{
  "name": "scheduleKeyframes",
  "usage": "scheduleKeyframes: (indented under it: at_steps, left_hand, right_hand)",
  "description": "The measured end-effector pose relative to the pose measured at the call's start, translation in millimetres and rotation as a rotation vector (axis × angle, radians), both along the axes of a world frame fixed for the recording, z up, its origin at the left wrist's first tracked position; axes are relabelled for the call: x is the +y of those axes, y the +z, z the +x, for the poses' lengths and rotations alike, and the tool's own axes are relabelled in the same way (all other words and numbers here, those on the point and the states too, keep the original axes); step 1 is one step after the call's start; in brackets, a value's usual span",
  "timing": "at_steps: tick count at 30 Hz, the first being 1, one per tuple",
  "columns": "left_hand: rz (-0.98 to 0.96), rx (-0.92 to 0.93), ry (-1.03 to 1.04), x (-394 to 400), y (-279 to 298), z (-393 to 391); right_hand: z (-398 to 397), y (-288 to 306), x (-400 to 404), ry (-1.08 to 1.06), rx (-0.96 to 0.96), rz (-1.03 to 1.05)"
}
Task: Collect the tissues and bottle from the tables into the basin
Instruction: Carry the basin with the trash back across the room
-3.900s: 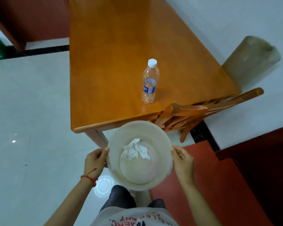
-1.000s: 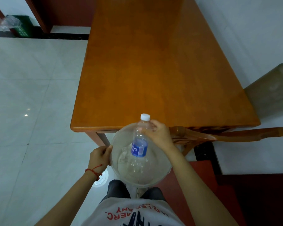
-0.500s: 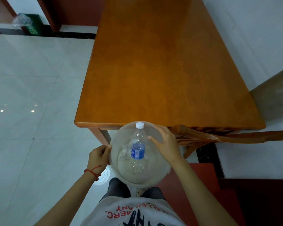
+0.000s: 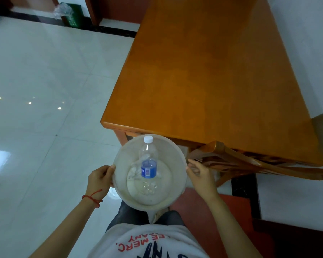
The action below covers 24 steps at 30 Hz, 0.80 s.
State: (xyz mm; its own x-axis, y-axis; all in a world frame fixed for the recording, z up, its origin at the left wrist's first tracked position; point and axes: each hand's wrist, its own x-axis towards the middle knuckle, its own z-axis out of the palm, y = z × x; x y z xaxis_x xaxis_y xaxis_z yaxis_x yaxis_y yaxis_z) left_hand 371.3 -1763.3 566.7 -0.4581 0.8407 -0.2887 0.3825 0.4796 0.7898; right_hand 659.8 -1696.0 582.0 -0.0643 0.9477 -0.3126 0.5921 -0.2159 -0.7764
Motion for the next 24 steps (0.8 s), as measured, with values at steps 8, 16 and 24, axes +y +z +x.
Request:
scheduleKeyframes:
  at_steps: [8,16,24]
  left_hand:
    - [-0.017,-0.039,0.212,-40,-1,-18]
    - [-0.045,-0.143,0.451,-82,-1,-81]
    - [-0.061,-0.179,0.604,-151,-1,-174]
  right_hand:
    - [-44,-5,-2,0.034,0.069,-0.06]
    - [-126,-2,-20,0.159,0.064,-0.077]
    - [-240,-11,-56,0.292,0.076,-0.113]
